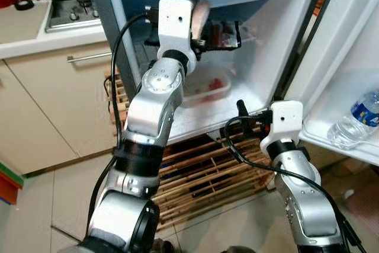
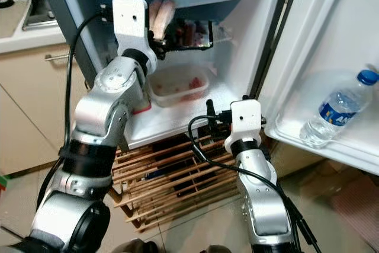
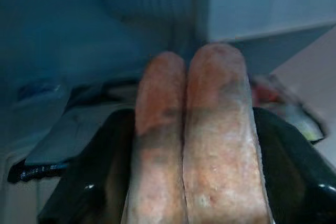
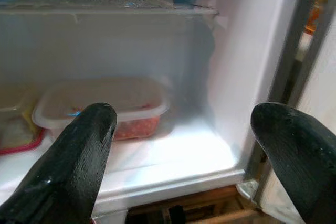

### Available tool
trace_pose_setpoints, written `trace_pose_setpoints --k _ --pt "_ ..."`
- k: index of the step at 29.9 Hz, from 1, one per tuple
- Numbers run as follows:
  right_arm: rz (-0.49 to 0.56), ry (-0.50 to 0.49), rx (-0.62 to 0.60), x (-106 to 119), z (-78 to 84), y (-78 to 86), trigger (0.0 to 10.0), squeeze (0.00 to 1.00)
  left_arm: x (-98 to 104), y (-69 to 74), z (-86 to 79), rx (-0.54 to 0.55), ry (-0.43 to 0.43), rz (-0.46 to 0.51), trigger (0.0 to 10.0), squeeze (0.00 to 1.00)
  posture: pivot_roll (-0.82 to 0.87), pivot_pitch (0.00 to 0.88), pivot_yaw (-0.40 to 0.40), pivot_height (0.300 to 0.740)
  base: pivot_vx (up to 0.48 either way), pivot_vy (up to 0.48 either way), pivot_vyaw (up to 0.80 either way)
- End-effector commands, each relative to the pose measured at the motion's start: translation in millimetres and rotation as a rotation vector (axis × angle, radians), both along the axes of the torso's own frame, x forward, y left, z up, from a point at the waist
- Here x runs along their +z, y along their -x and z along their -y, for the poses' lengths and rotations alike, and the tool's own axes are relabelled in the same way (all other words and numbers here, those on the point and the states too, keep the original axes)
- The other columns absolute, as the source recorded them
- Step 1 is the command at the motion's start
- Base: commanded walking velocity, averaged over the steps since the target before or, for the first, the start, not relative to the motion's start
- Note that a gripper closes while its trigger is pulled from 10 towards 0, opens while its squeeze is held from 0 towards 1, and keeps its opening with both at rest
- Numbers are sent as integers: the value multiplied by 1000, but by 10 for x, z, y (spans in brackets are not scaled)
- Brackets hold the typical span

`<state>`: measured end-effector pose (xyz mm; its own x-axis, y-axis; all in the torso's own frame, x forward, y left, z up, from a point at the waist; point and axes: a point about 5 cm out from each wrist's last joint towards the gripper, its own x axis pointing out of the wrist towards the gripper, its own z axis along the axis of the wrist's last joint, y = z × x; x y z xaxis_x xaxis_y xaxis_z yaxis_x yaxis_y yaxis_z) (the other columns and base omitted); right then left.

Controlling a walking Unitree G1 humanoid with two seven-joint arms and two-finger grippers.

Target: Restocking fridge

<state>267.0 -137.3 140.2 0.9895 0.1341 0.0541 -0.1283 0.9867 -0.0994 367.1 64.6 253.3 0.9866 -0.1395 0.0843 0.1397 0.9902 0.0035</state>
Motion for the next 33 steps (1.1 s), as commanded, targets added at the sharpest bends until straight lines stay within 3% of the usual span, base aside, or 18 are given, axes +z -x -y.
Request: trace_pose_setpoints --k 1,6,12,17,18,19,20,21,22,33 --pt "-2 -8 3 32 10 49 10000 0 70 -82 -114 72 -15 21 0 0 -181 131 37 740 0 0 0" --pt "-28 -13 7 7 25 186 10000 0 51 -268 -177 109 -44 8 0 0 -210 152 34 740 0 0 0" --pt "-89 -4 36 -61 123 509 10000 0 472 -406 -135 128 -61 127 0 0 -263 182 33 740 0 0 0" --pt "-119 3 21 -81 169 602 10000 0 510 -474 -113 121 -52 111 0 0 -291 197 29 740 0 0 0" --pt "-127 5 24 -76 164 641 10000 0 510 -502 -118 131 -44 103 0 259 -298 202 26 740 0 0 0" --pt "-133 6 26 -77 163 656 10000 0 503 -515 -122 139 -46 96 0 1000 -298 202 26 740 0 0 0" --pt "-138 7 27 -79 160 672 10000 0 495 -524 -123 139 -41 88 0 1000 -300 207 25 740 0 0 0" --pt "-142 7 28 -83 158 682 10000 0 491 -531 -132 149 -34 83 4667 1000 -300 207 25 740 0 0 0" --pt "-146 6 29 -84 156 693 10000 0 489 -537 -140 158 -34 82 10000 1000 -300 208 23 740 0 0 0" --pt "-164 -1 45 -92 109 675 10000 0 434 -567 -167 180 -24 56 10000 1000 -280 204 20 740 0 0 0"
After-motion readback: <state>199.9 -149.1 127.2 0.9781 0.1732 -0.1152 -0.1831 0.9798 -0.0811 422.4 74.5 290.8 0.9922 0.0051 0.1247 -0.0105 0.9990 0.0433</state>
